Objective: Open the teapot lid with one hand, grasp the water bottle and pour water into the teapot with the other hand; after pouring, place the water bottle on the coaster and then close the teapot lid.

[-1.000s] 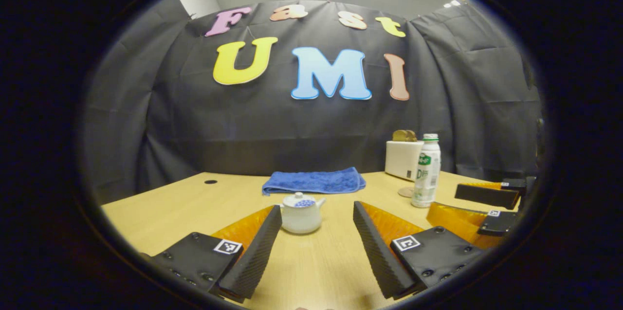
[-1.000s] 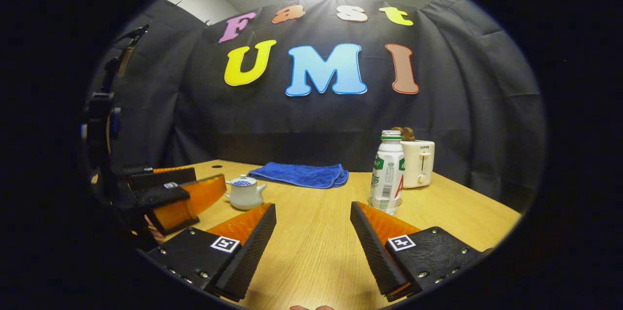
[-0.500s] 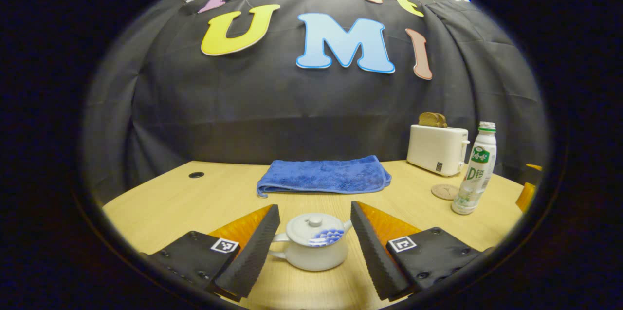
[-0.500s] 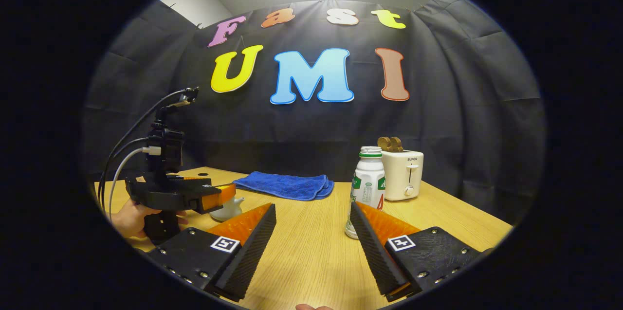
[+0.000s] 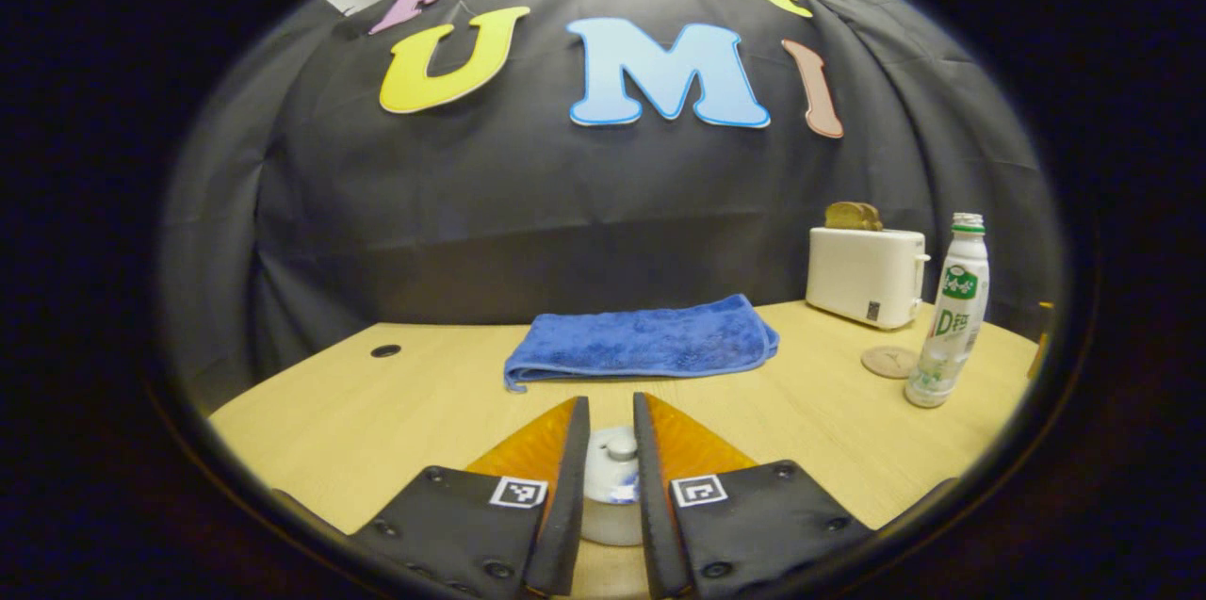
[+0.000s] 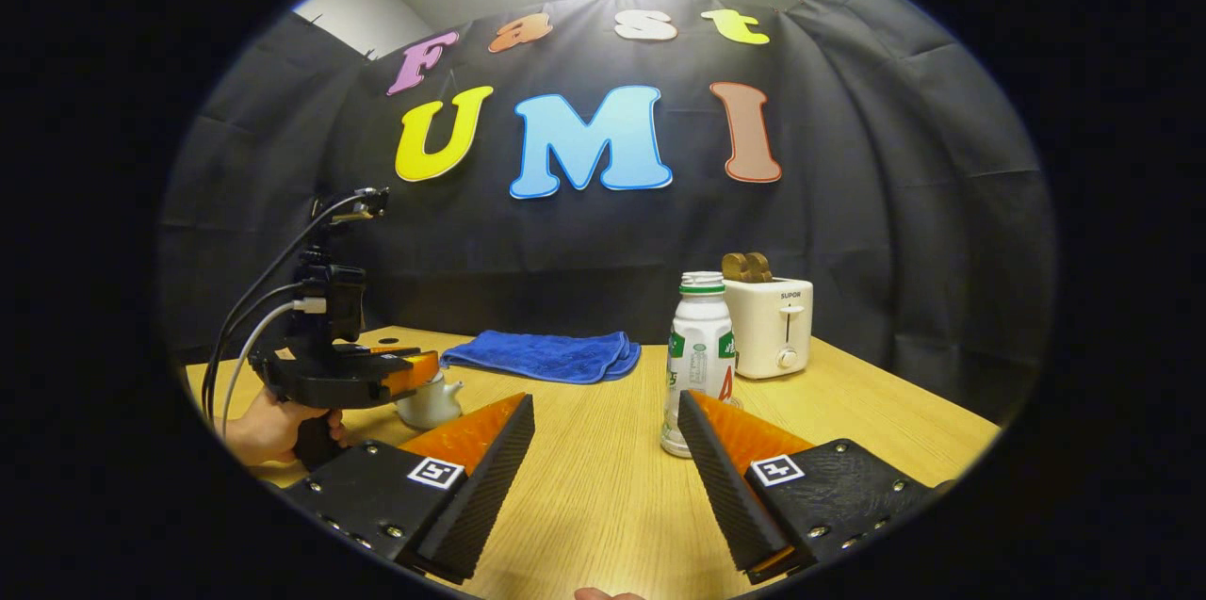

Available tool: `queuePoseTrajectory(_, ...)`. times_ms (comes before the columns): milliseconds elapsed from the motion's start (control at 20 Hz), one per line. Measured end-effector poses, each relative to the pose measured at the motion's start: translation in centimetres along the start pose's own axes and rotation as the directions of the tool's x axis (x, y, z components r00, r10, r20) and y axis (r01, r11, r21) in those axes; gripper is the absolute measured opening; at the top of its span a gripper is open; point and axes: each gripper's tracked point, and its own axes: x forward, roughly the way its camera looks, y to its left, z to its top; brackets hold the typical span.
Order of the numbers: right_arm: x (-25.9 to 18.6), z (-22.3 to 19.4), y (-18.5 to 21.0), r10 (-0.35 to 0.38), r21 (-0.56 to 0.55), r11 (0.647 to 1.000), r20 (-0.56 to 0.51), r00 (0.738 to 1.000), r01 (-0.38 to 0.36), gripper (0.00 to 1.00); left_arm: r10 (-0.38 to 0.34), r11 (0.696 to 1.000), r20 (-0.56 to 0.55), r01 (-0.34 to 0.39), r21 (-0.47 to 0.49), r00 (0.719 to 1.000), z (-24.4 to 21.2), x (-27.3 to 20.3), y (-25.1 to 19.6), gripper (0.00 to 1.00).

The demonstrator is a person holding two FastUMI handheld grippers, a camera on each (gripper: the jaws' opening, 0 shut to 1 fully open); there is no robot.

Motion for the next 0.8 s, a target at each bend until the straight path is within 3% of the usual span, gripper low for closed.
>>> queuePoseTrajectory(50,0.0,0.0,-0.1,0.000,0.004,1.000,0.001,1.000,0.000,0.95,-0.034,0.999,-0.004,0.034,0.001,0.999,-0.5,0.3,-0.5,0.34)
queuePoseTrajectory(100,0.0,0.0,-0.1,-0.001,0.011,1.000,0.001,1.000,0.001,0.95,-0.022,1.000,0.006,0.022,0.005,1.000,0.5,-0.6,-0.2,0.39)
queuePoseTrajectory(150,0.0,0.0,-0.3,-0.002,0.017,1.000,-0.001,1.000,0.002,0.95,-0.020,1.000,0.010,0.020,0.017,1.000,0.3,-0.1,-0.4,0.19)
queuePoseTrajectory(200,0.1,0.0,-0.3,-0.001,0.021,1.000,0.000,1.000,0.001,0.95,-0.025,0.999,0.009,0.025,0.022,1.000,0.3,0.0,-0.3,0.15)
queuePoseTrajectory(600,3.8,0.7,-4.8,-0.107,-0.059,0.992,0.020,0.994,0.108,0.95,-0.061,0.995,0.138,0.071,-0.072,0.989,6.7,-7.0,0.8,0.19)
queuePoseTrajectory(800,6.8,-0.2,-6.9,-0.161,-0.064,0.985,-0.021,0.987,0.159,0.95,-0.058,0.994,0.159,0.071,-0.079,0.986,5.9,-13.2,2.6,0.19)
